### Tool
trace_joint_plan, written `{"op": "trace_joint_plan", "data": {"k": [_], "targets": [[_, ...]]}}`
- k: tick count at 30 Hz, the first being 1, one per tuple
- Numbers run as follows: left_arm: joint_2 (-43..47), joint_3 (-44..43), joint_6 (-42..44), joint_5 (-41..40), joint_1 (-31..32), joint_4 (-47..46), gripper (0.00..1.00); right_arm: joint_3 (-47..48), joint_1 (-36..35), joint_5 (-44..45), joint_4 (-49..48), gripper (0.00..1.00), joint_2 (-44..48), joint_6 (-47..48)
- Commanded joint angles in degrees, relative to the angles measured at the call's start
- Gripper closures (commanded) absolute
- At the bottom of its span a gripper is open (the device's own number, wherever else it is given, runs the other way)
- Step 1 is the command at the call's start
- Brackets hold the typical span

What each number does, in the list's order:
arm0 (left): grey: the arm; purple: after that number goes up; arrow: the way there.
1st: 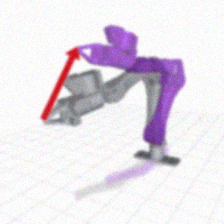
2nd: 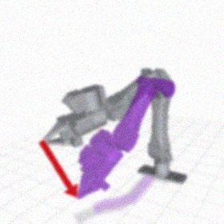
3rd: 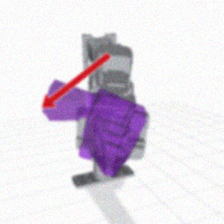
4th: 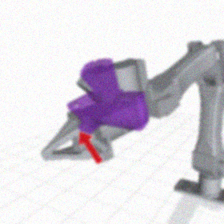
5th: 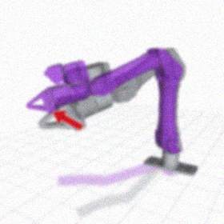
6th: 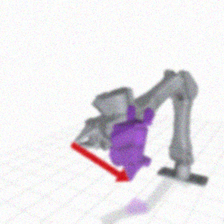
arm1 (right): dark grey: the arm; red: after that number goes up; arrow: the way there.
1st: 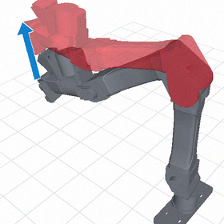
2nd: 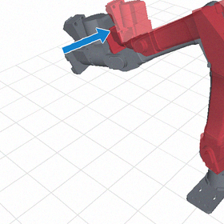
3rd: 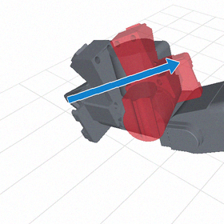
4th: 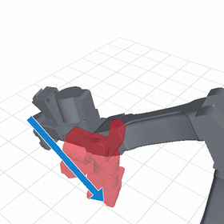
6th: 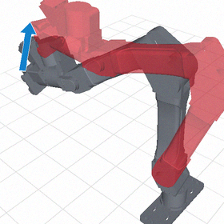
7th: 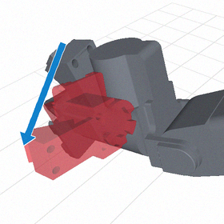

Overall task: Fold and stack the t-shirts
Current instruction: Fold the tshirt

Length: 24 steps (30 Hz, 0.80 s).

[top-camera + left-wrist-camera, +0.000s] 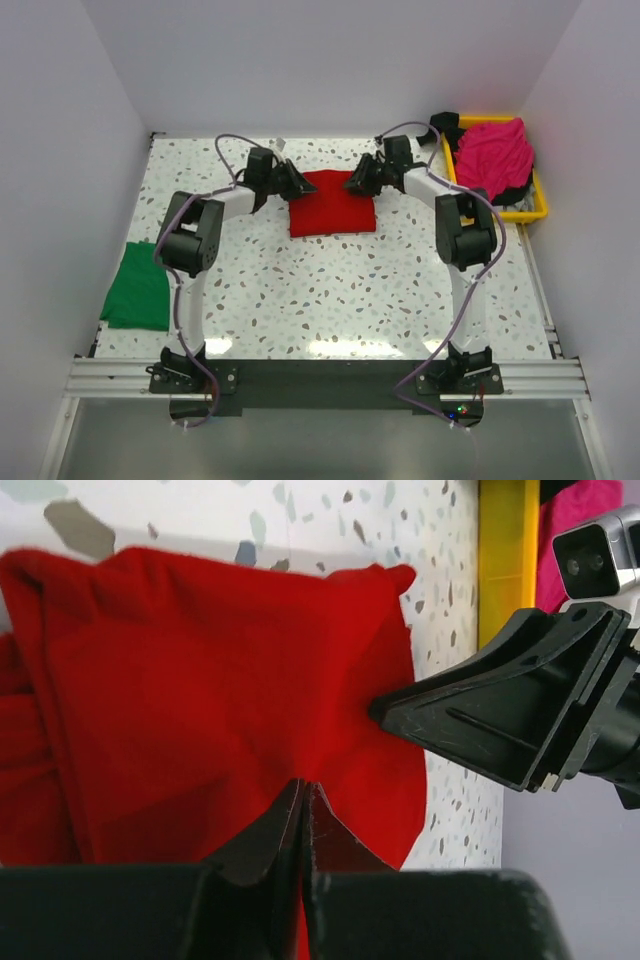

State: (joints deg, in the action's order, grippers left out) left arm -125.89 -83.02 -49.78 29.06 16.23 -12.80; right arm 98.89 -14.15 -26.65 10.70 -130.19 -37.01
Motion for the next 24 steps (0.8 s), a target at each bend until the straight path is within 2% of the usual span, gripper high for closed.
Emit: {"op": "trace_joint_plan", "data": {"k": [1,3,8,19,24], "targets": [[0.7,2.9,0.7,-2.2,0.0,-3.4,0.95,-2.7,1.0,1.4,-1.8,0.67,0.9,0.6],[0.2,5.3,0.2,-3.8,0.2,-3.1,1.0,-3.6,1.1,2.2,-1.0,0.68,0.6,0.9],[2.7,14.4,-2.7,-8.2,0.5,-4.5,1.0,-12.0,1.2,6.4,-2.5,0.69,4.3,-0.2],[16.3,30.2,-6.0,-16.9,7.5,-2.2,1.0,-36.5,0.4,8.0,-9.6,0.7,20.8,-2.1],[24.7,37.0,-5.9,-17.0,10.1,-1.7,1.0,-42.9,-3.9,8.4,-8.4,0.7,28.1,-0.4]]}}
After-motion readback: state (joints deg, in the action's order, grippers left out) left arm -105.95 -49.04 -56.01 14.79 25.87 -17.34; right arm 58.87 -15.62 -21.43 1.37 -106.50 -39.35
